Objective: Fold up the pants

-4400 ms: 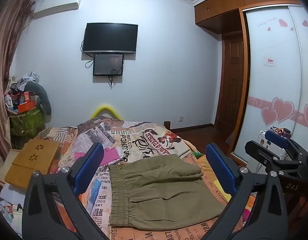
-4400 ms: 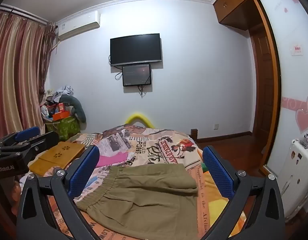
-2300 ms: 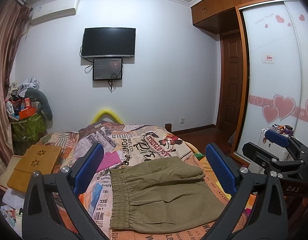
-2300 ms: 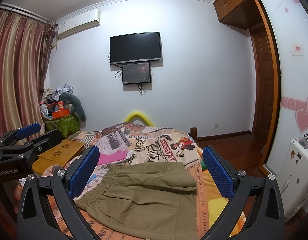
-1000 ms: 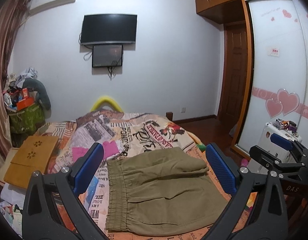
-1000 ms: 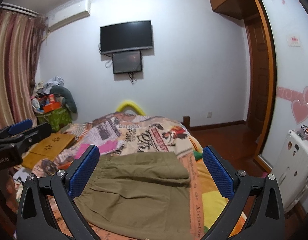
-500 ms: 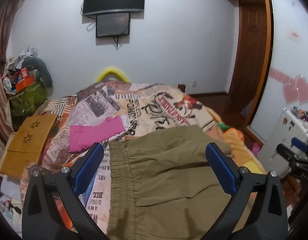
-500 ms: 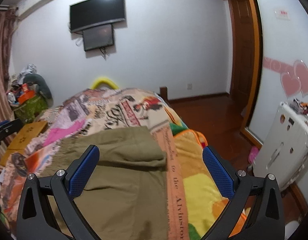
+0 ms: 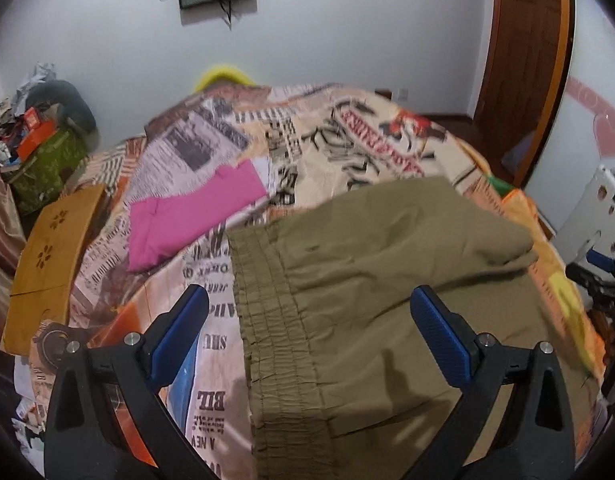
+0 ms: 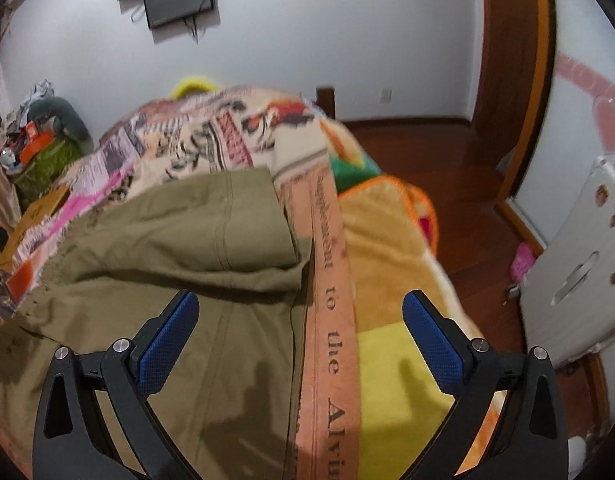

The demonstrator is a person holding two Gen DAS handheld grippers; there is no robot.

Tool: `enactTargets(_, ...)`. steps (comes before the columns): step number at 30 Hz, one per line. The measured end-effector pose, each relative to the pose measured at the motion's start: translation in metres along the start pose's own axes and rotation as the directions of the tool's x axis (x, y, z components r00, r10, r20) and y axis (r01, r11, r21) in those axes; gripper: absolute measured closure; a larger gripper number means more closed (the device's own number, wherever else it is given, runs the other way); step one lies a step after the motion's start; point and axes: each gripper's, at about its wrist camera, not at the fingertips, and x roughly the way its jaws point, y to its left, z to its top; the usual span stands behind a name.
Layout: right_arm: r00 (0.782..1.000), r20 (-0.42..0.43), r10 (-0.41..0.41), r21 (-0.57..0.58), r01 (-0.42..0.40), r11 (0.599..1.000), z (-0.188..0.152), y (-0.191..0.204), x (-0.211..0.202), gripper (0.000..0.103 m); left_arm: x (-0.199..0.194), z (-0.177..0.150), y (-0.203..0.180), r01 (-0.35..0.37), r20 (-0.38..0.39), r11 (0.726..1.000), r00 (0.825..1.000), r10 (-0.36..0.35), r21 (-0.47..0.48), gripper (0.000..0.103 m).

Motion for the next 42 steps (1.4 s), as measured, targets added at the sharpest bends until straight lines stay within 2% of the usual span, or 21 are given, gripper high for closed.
enactTargets(2,0.999,-0.037,0.019,-0.002,-0.019,1.000,-0.002,-0.002,0.013,0.008,0.009,-0.004,0.004,0.003,-0.028,1.000,1.000,-0.002,0.007,0.000)
enactTargets(4,0.995,-0.085,0.052,0.003,-0.052,0.999,-0.005,-0.004,0.026,0.018,0.018,-0.008,0.009,0.003,-0.064,1.000,0.998,-0.003,0.008,0.000)
enactTargets(6,0.988,-0.126,0.088,0.016,-0.086,0.996,-0.008,-0.005,0.036,0.022,0.032,-0.011,0.017,0.006,-0.127,1.000,0.992,-0.006,0.001,0.000)
enactTargets(8,0.982,-0.149,0.115,0.025,-0.113,0.993,-0.009,-0.006,0.044,0.028,0.045,-0.013,0.026,0.012,-0.185,1.000,0.983,-0.015,-0.016,0.000)
enactTargets(10,0.976,-0.168,0.138,0.028,-0.135,0.990,-0.009,-0.006,0.051,0.039,0.053,-0.016,0.034,0.010,-0.210,0.999,0.978,-0.019,-0.042,0.000)
enactTargets(13,0.972,-0.181,0.149,0.016,-0.149,0.989,-0.012,-0.003,0.056,0.048,0.063,-0.020,0.041,0.025,-0.243,0.997,0.969,-0.041,-0.068,0.000)
enactTargets(14,0.969,-0.189,0.158,0.015,-0.158,0.987,-0.013,-0.003,0.057,0.051,0.065,-0.021,0.041,0.030,-0.252,0.997,0.966,-0.047,-0.072,0.002)
enactTargets(16,0.963,-0.207,0.173,0.020,-0.173,0.985,-0.015,-0.003,0.063,0.061,0.070,-0.024,0.040,0.041,-0.277,0.997,0.959,-0.058,-0.067,0.015)
enactTargets(18,0.961,-0.220,0.168,0.017,-0.169,0.986,-0.017,-0.003,0.068,0.062,0.080,-0.030,0.037,0.048,-0.324,0.997,0.944,-0.063,-0.056,0.022)
enactTargets(20,0.958,-0.222,0.181,0.023,-0.181,0.983,-0.019,-0.005,0.070,0.063,0.087,-0.035,0.036,0.037,-0.349,0.998,0.936,-0.053,-0.051,0.023)
enactTargets(23,0.958,-0.220,0.186,0.022,-0.186,0.982,-0.019,-0.008,0.071,0.066,0.090,-0.040,0.037,0.042,-0.344,0.997,0.937,-0.062,-0.066,0.023)
enactTargets(25,0.964,-0.215,0.155,0.010,-0.156,0.988,-0.017,-0.008,0.069,0.068,0.089,-0.041,0.037,0.042,-0.339,0.997,0.939,-0.062,-0.068,0.023)
enactTargets(30,0.966,-0.183,0.180,-0.010,-0.185,0.983,-0.008,-0.003,0.056,0.068,0.090,-0.041,0.035,0.034,-0.333,0.998,0.941,-0.051,-0.056,0.023)
enactTargets(34,0.952,-0.260,0.160,-0.039,-0.176,0.984,-0.013,0.006,0.074,0.068,0.090,-0.042,0.034,0.026,-0.321,0.998,0.946,-0.042,-0.054,0.023)
enactTargets(36,0.952,-0.255,0.173,-0.015,-0.182,0.983,-0.017,0.004,0.082,0.069,0.090,-0.044,0.033,0.020,-0.315,0.999,0.949,-0.033,-0.047,0.023)
enactTargets(38,0.950,-0.257,0.179,0.009,-0.183,0.983,-0.016,0.001,0.083,0.077,0.089,-0.044,0.031,0.013,-0.309,0.999,0.951,-0.024,-0.036,0.023)
enactTargets(39,0.949,-0.262,0.173,0.011,-0.176,0.984,-0.016,0.000,0.084,0.092,0.089,-0.044,0.031,0.012,-0.307,0.999,0.951,-0.022,-0.035,0.023)
enactTargets(42,0.955,-0.249,0.164,-0.011,-0.172,0.985,-0.019,0.003,0.083,0.095,0.089,-0.044,0.029,0.026,-0.302,1.000,0.953,-0.030,-0.017,0.029)
